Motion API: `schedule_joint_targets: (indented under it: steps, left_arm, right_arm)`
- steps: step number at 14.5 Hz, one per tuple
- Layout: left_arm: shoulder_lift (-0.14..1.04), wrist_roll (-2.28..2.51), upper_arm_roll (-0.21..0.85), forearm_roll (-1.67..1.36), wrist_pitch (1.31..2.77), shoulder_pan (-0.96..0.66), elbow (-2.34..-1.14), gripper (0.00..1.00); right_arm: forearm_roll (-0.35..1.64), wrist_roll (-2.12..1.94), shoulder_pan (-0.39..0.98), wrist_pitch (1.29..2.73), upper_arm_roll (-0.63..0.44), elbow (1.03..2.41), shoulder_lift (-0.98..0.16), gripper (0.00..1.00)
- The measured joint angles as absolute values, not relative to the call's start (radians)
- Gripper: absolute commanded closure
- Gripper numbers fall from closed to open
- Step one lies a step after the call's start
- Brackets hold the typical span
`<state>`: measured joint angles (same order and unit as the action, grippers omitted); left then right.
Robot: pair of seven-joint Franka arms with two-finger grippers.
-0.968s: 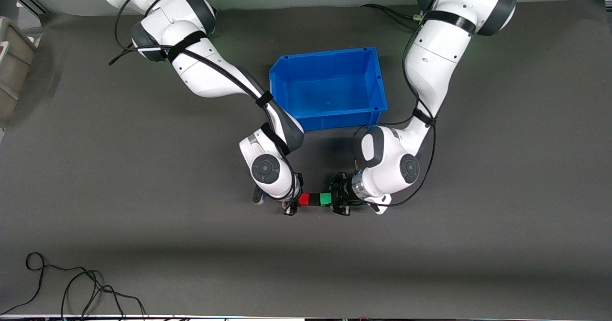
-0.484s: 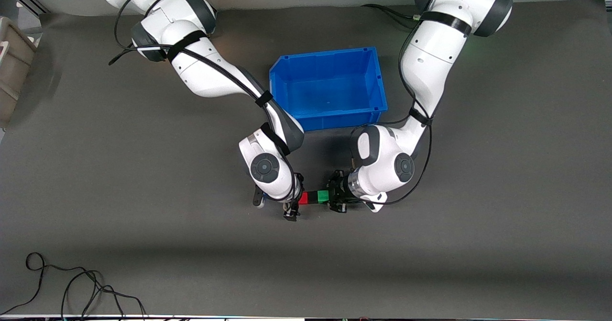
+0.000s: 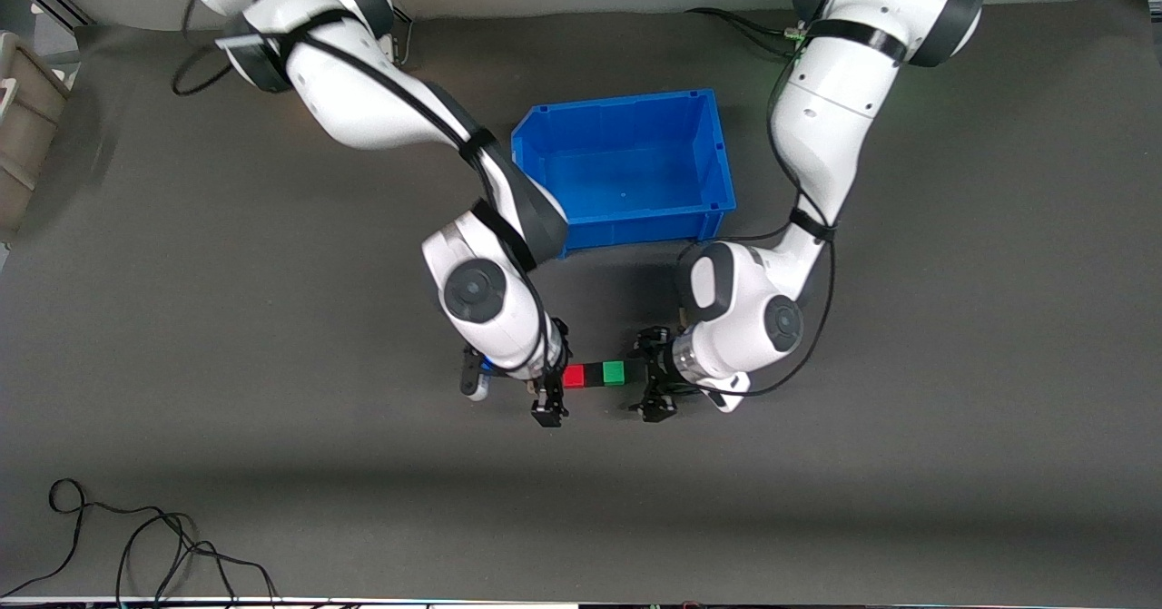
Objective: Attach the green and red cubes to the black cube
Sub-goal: 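Open both grippers and withdraw them from the joined cubes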
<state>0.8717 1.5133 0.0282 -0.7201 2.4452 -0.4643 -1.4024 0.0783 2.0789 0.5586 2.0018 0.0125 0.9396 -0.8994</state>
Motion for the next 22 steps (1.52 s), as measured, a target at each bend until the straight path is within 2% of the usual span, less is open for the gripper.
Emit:
schedule_joint_targets:
  steps: [7,12,15,18,20,22]
  left_arm:
    - [0.657,1.237,0.02,-0.45,1.906,-0.198,-1.417,0.0]
    - [0.476,0.892,0.019,-0.26,1.618,-0.033,-1.442,0.0]
    - [0.391,0.736,0.018,-0.224,1.53,0.03,-1.452,0.0]
    - [0.325,0.612,0.02,-0.165,1.466,0.044,-1.459,0.0]
    - [0.279,0.498,0.027,-0.131,1.434,0.043,-1.459,0.0]
    - [0.226,0.368,0.038,-0.075,1.421,0.039,-1.46,0.0]
  right_arm:
    - [0.086,1.408,0.366,1.43,0.011,0.935,-0.583,0.01]
    - [0.085,0.901,0.183,1.173,0.005,0.938,-0.42,0.01]
    - [0.072,0.55,0.057,1.1,0.001,0.952,-0.351,0.01]
    - [-0.012,0.207,-0.023,1.083,-0.021,1.028,-0.305,0.01]
    - [-0.041,0.137,-0.025,1.136,-0.029,1.099,-0.293,0.01]
    - [-0.046,0.131,-0.013,1.248,-0.028,1.18,-0.29,0.01]
